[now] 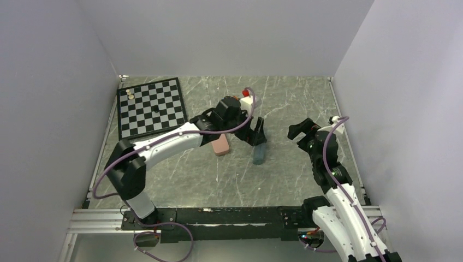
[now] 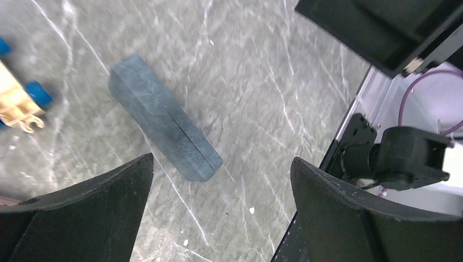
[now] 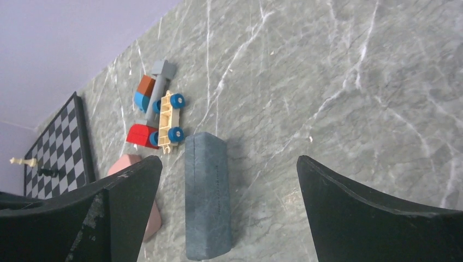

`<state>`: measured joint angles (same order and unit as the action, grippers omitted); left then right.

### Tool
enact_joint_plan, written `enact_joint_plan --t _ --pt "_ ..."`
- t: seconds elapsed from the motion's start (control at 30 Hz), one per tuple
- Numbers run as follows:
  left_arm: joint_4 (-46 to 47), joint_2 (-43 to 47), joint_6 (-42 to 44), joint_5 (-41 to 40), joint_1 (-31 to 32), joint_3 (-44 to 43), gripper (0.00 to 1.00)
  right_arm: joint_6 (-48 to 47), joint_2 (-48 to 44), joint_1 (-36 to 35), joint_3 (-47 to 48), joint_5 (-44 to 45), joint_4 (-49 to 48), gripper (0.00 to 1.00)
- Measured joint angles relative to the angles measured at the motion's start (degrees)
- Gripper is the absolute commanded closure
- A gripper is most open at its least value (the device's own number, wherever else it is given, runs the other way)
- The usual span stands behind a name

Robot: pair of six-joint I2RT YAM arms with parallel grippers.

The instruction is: Organize the sunglasses

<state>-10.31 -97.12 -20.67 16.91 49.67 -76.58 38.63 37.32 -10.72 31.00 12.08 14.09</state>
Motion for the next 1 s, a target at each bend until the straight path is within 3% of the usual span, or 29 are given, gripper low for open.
enact_joint_plan --t 0.2,0.33,0.47,0.67,0.8,0.93,1.0 --pt "0.6 3.0 -0.9 -2.8 -1.9 0.3 0.01 -0.8 -2.6 0.2 -0.1 1.9 1.6 0.00" --pt "-1.1 1.5 -2.2 -4.9 -3.3 1.1 0.01 -1.2 0.3 0.2 -1.2 -4.9 -1.2 0.00" --pt "-0.5 5.1 -4.4 -7.5 -5.8 9.9 0.01 -1.2 13.2 -3.8 0.2 -9.4 -4.4 0.00" --pt "-4.5 20.7 -8.3 -15.9 -12.9 25.5 0.01 0.8 34.1 -19.0 8.6 -0.3 -1.9 0.02" --pt "-5.9 32.3 -10.5 -20.9 -13.5 31.5 0.01 1.9 45.0 -20.9 15.1 4.3 -1.8 0.13" --pt "-8.8 40.5 -11.9 -25.3 -13.9 36.3 0.01 2.2 52.2 -22.4 18.3 6.0 -0.8 0.49" --pt "-10.4 43.7 -12.6 -27.2 -14.3 38.9 0.01 2.3 54.4 -23.2 19.3 6.3 -0.4 0.62"
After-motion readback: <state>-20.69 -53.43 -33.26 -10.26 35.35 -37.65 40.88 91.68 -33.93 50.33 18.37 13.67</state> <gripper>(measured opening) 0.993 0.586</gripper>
